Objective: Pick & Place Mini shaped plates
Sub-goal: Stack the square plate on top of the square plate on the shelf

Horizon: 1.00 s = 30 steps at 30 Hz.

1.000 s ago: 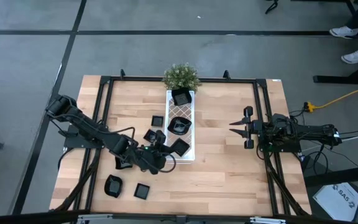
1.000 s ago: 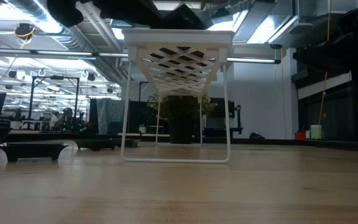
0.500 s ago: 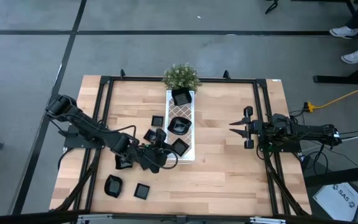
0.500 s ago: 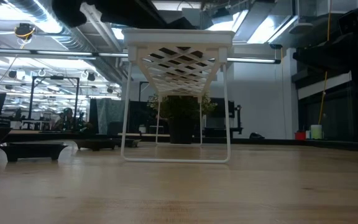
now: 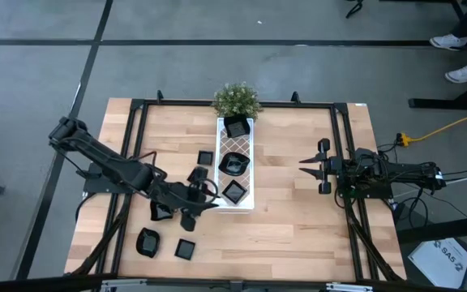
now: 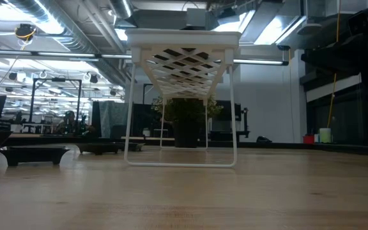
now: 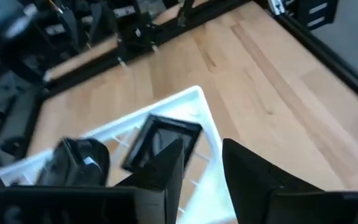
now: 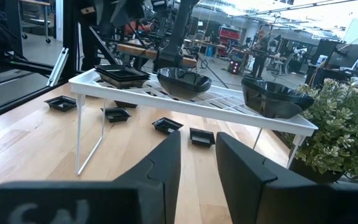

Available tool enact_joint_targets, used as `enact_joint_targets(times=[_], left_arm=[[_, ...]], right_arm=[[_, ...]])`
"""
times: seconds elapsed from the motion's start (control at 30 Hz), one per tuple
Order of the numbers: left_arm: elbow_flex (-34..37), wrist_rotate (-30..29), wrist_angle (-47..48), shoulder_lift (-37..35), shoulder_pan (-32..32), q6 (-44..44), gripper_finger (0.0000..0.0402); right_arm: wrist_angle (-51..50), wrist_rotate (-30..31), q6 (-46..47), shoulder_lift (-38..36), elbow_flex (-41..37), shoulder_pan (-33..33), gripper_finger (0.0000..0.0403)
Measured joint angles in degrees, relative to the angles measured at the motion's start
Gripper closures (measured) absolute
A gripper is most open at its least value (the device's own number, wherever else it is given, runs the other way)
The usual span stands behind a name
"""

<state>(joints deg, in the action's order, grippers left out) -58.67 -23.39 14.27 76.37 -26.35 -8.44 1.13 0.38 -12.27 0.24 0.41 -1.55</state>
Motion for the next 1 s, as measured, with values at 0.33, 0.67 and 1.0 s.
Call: enact_joint_targets(times=[0.33, 0.67, 1.0], left_arm=[[0.00, 1.24, 17.32, -3.19, -2.16, 17.94, 0.0306], [0.19, 1.95, 37.50, -3.06, -1.79, 26.80, 0.0307], [6.46, -0.52, 38.37, -2.86, 1.91, 17.23, 0.0313]], right_arm=[[0.01, 0.00, 0.00, -0.01, 0.01, 0.01, 0.0301], [0.00, 0.00, 0.01, 0.01, 0.00, -0.01, 0.0301], [0.01, 0.00, 0.00, 0.01, 0.01, 0.01, 0.0301]])
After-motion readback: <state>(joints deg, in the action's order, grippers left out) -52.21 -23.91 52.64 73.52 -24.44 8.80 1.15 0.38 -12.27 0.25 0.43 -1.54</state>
